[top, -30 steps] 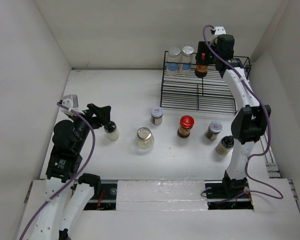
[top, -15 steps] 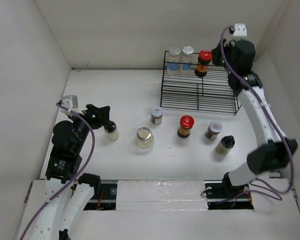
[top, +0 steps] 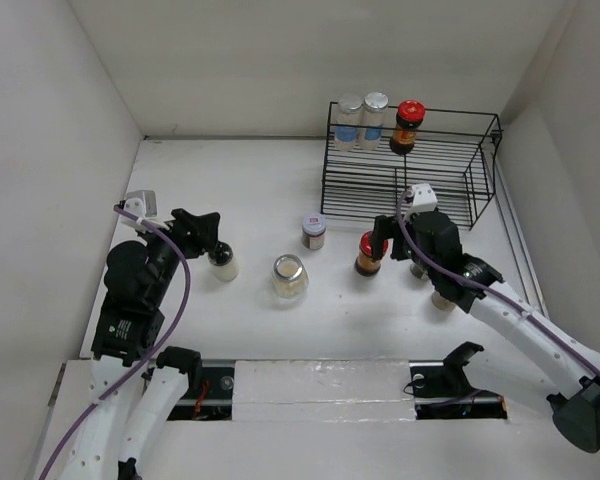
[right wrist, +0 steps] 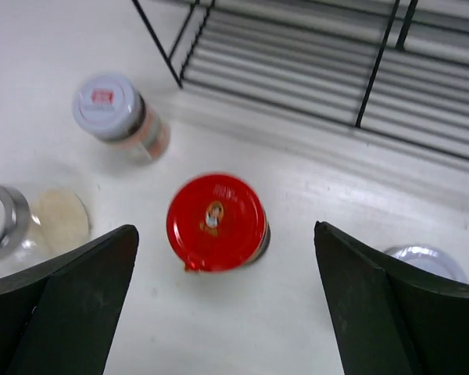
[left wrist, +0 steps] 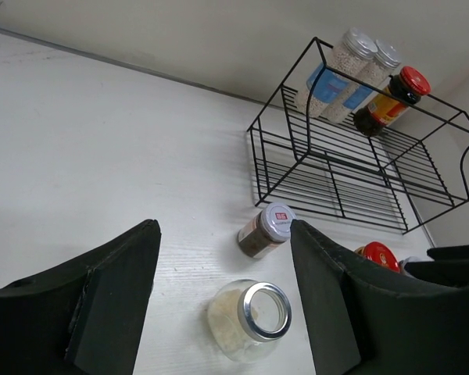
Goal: Organize the condiment bottles
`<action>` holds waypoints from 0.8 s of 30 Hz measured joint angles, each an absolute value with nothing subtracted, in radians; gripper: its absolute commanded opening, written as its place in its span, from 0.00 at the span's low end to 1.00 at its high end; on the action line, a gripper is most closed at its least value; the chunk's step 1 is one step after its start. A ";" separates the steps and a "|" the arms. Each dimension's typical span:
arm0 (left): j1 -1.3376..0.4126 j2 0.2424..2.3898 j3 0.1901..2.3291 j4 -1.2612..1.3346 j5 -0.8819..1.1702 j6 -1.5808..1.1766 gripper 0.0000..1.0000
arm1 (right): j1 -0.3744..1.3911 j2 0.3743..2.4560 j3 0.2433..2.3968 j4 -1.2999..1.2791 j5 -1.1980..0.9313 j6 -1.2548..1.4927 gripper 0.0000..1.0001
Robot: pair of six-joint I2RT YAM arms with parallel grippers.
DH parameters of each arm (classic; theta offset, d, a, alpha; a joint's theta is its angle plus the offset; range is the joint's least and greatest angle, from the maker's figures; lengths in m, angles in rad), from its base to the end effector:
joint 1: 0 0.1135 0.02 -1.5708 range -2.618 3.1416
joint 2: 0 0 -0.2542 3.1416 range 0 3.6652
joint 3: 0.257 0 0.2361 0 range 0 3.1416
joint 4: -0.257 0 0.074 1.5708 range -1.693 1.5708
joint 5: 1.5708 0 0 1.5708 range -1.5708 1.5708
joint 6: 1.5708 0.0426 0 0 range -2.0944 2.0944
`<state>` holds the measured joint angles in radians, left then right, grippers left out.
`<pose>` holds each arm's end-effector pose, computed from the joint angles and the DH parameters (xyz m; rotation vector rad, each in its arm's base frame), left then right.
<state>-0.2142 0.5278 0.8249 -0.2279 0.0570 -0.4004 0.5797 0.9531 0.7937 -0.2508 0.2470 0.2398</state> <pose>0.1142 -0.0273 0.3738 -0.0953 1.5223 -0.5357 0.1843 0.1082 0.2978 -0.1754 1.9715 0.2906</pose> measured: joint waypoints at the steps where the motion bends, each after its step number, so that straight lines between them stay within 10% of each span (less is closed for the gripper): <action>1: -0.214 0.529 0.825 -0.228 0.057 -0.400 0.64 | 0.590 0.953 0.777 -0.268 0.252 0.244 1.00; 12: -0.214 0.534 0.825 -0.228 0.056 -0.400 0.64 | 0.630 1.150 0.764 -0.256 0.231 0.239 0.96; 16: -0.214 0.534 0.825 -0.228 0.056 -0.400 0.65 | 0.630 1.205 0.764 -0.217 0.234 0.236 0.82; 21: -0.214 0.535 0.825 -0.228 0.056 -0.400 0.65 | 0.630 1.226 0.764 -0.175 0.268 0.220 0.41; 24: -0.214 0.535 0.825 -0.228 0.057 -0.400 0.65 | 0.630 1.220 0.764 -0.183 0.270 0.214 0.41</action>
<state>-0.2142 0.5346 0.8249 -0.2279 0.0566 -0.4004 0.6300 1.2201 0.7639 -0.1829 0.2699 0.2138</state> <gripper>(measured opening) 0.651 0.733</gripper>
